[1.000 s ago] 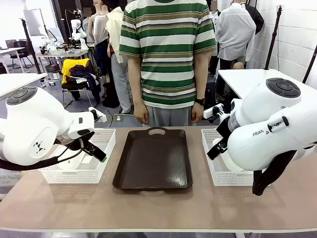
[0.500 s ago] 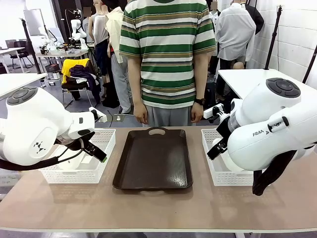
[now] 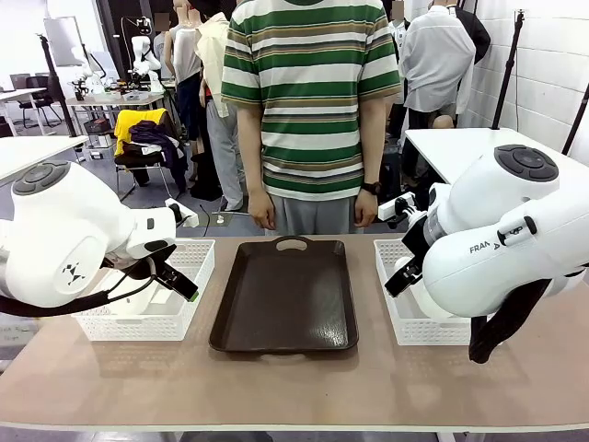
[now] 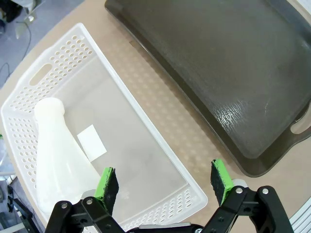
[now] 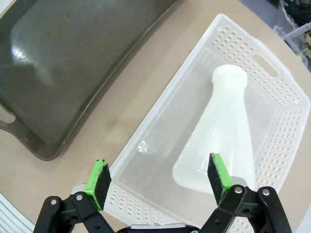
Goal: Prepare the laboratory tools.
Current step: Pick up the Big flask that the person points to.
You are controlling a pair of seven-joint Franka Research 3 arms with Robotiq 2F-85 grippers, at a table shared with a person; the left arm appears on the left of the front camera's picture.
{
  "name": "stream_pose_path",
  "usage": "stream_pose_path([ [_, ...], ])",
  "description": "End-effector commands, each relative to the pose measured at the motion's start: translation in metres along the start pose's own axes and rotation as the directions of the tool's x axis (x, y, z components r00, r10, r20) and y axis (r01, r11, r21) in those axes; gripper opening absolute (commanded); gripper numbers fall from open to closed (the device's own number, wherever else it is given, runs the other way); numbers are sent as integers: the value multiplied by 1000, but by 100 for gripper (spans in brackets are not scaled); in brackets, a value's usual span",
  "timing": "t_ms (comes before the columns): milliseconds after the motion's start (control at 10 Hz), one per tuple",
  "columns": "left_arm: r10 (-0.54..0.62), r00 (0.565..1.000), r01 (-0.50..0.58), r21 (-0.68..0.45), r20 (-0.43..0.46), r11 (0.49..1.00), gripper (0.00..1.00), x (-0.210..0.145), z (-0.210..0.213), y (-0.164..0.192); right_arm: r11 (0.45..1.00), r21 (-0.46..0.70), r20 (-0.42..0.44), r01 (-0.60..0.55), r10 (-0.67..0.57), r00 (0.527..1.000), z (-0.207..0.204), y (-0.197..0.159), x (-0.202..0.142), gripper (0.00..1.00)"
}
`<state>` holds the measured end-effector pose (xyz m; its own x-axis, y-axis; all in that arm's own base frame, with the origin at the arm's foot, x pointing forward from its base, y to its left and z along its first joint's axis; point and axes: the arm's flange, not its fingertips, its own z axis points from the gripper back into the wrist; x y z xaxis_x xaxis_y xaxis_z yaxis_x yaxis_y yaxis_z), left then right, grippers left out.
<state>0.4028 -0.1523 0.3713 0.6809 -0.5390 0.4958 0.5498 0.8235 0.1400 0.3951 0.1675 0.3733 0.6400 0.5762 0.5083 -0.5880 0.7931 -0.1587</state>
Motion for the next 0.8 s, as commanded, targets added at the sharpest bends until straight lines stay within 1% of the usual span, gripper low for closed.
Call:
stream_pose_path([
  [0,3,1000,-3,0,0,1000,100,0,0,1,1000,0,0,0,0,1000,0,0,0,100],
  [300,0,1000,0,0,0,1000,100,0,0,0,1000,0,0,0,0,1000,0,0,0,100],
  [400,11,999,-13,34,38,999,100,3,13,7,999,37,-9,21,-21,1000,10,1,4,100],
  [500,48,997,-50,35,66,998,100,8,27,21,991,134,-33,27,-22,999,25,-8,7,100],
  [600,117,987,-120,23,106,992,100,10,46,38,981,183,-10,61,-60,998,46,-26,8,100],
  [700,150,979,-148,-20,137,989,100,10,60,51,959,263,-10,108,-110,994,63,-47,9,100],
])
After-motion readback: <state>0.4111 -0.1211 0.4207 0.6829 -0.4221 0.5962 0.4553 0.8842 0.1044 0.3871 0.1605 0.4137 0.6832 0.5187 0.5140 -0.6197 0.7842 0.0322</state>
